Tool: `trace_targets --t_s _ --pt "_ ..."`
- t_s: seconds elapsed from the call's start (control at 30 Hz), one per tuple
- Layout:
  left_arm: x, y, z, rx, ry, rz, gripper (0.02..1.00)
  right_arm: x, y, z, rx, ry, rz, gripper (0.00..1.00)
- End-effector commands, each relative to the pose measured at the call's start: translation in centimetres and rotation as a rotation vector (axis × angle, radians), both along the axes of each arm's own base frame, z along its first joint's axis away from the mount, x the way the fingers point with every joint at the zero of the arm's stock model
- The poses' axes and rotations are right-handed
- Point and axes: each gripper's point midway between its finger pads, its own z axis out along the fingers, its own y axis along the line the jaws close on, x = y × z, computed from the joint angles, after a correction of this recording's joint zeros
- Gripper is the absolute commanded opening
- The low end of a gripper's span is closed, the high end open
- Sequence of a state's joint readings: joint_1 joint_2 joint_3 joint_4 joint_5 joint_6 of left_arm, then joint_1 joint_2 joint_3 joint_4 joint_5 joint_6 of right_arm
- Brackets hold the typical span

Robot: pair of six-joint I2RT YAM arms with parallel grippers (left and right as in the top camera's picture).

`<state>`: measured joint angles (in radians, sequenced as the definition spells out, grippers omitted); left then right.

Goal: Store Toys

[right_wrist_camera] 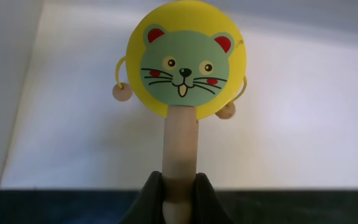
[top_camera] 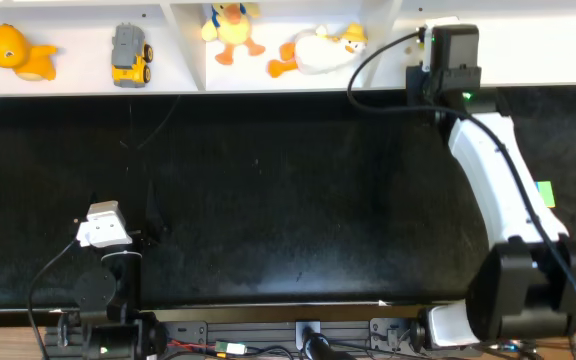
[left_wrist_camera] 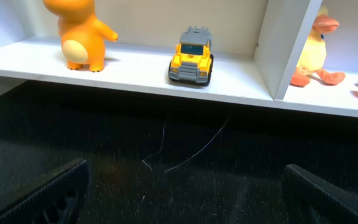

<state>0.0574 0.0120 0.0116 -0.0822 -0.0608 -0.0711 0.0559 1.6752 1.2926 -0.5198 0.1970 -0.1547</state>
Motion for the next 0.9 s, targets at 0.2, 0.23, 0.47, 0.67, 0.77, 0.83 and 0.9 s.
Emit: trace_targets --t_s 0.2,0.23,0.47,0.67,0.77,0.83,0.9 --pt "0.0 -0.1 0.1 0.019 -0.005 -0.004 0.998 4.0 1.1 -0.4 0.048 -0.022 0.058 0.084" --pt "0.0 -0.1 0.1 0.019 -0.005 -0.004 0.998 4.3 1.3 -0.7 0.059 -0.018 0.066 0.082" --pt "0.0 -0.1 0.1 0.019 -0.005 -0.004 0.998 4.7 1.6 -2.5 0.099 0.021 0.067 0.082" --pt "0.0 -0.1 0.1 0.019 -0.005 -0.004 0.998 4.3 1.9 -3.0 0.143 0.046 0.066 0.108" --pt "0.0 -0.1 0.1 0.019 -0.005 -0.004 0.998 4.2 2.0 -3.1 0.146 0.050 0.067 0.209" --pt "0.0 -0.1 0.1 0.019 -0.005 -0.004 0.998 4.2 2.0 -3.1 0.146 0.051 0.067 0.310" --pt "0.0 -0.1 0.1 0.019 -0.005 -0.004 0.998 4.1 2.1 -3.1 0.151 0.054 0.068 0.378"
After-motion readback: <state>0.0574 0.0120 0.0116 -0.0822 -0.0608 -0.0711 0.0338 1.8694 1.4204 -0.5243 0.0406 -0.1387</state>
